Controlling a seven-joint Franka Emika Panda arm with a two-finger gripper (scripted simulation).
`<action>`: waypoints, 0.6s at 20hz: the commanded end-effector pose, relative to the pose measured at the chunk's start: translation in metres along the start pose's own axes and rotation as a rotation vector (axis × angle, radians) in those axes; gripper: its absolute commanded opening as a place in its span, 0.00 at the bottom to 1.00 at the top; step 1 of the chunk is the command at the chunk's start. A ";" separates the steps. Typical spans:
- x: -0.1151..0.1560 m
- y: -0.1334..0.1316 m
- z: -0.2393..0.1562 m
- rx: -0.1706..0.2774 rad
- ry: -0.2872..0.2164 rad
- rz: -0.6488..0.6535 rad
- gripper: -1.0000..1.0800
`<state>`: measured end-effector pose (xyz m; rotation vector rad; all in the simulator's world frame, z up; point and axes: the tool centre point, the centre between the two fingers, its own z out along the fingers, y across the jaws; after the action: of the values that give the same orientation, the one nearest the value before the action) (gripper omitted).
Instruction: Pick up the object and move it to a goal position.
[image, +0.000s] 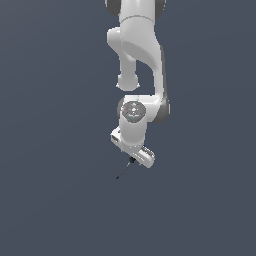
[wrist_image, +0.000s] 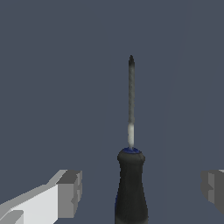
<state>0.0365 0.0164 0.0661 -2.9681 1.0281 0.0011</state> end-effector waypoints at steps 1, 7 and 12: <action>0.000 0.000 0.001 0.000 0.001 0.007 0.96; 0.000 0.000 0.009 0.000 0.000 0.004 0.96; -0.001 0.001 0.034 0.000 0.001 0.006 0.96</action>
<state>0.0363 0.0164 0.0407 -2.9653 1.0358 -0.0008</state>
